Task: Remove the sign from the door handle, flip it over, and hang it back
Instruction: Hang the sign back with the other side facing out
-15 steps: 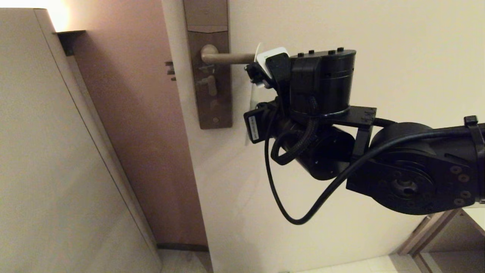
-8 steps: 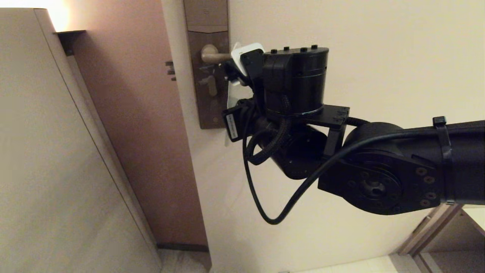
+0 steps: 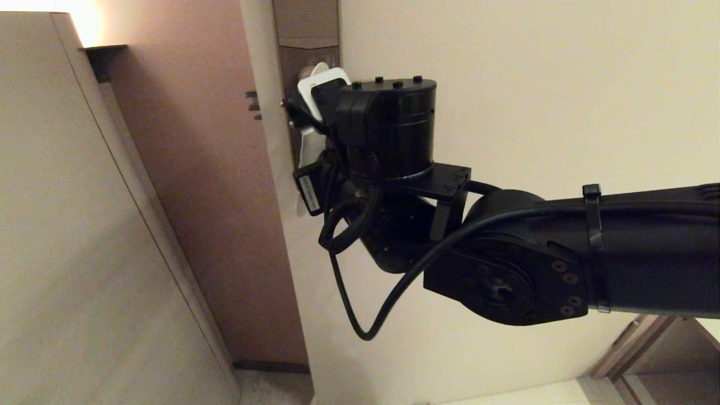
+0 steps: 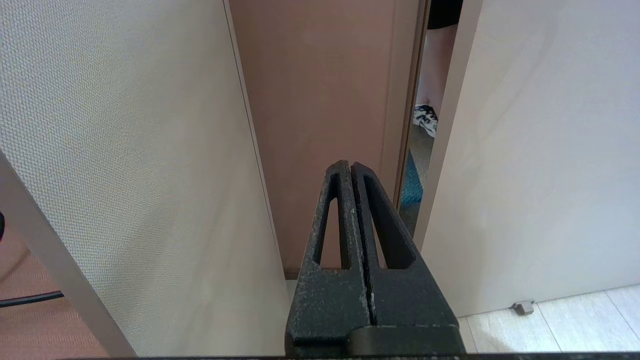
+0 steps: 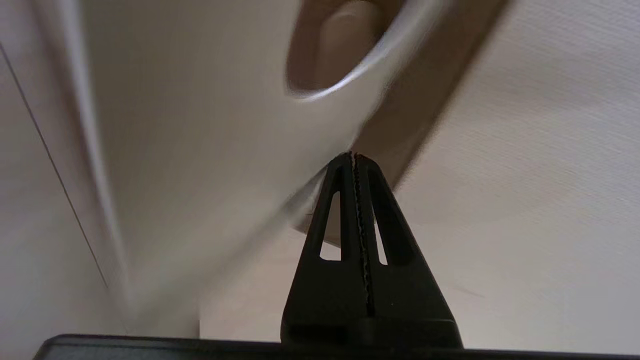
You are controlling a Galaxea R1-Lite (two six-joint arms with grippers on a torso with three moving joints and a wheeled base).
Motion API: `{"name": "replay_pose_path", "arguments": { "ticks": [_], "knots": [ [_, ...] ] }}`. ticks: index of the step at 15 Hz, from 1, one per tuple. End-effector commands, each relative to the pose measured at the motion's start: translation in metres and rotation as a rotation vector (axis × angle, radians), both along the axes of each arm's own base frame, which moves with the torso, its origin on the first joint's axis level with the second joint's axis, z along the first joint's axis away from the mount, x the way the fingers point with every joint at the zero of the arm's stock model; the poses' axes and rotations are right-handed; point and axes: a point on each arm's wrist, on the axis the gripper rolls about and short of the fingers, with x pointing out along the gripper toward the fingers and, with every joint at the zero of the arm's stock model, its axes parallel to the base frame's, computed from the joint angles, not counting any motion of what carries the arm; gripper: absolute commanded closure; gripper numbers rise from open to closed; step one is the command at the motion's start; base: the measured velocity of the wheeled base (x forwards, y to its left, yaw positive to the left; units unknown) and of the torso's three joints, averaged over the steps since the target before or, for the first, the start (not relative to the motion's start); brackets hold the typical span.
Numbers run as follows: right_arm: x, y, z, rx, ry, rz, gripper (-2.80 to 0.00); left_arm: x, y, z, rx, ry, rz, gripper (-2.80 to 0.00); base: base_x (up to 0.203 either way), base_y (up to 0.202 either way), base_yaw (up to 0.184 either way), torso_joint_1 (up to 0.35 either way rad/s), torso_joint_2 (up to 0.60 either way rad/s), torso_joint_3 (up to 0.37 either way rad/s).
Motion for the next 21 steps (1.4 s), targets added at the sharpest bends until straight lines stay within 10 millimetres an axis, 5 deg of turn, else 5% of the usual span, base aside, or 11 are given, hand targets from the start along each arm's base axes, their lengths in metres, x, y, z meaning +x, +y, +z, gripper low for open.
{"name": "replay_pose_path", "arguments": {
  "ticks": [1, 11, 21],
  "knots": [
    [0.000, 0.002, -0.001, -0.009, -0.003, -0.001, 0.00, 0.000, 0.000, 0.000, 0.000, 0.000, 0.000, 0.00, 0.000, 0.000, 0.000, 0.000, 0.00, 0.000],
    [-0.006, -0.006, 0.020, -0.027, -0.049, 0.033, 0.00, 0.000, 0.000, 0.000, 0.000, 0.001, 0.000, 0.00, 0.000, 0.000, 0.000, 0.000, 0.00, 0.000],
    [-0.022, -0.018, 0.007, -0.101, 0.000, 0.054, 0.00, 0.000, 0.000, 0.000, 0.000, 0.001, 0.000, 0.00, 0.000, 0.000, 0.000, 0.000, 0.00, 0.000]
  ]
}}
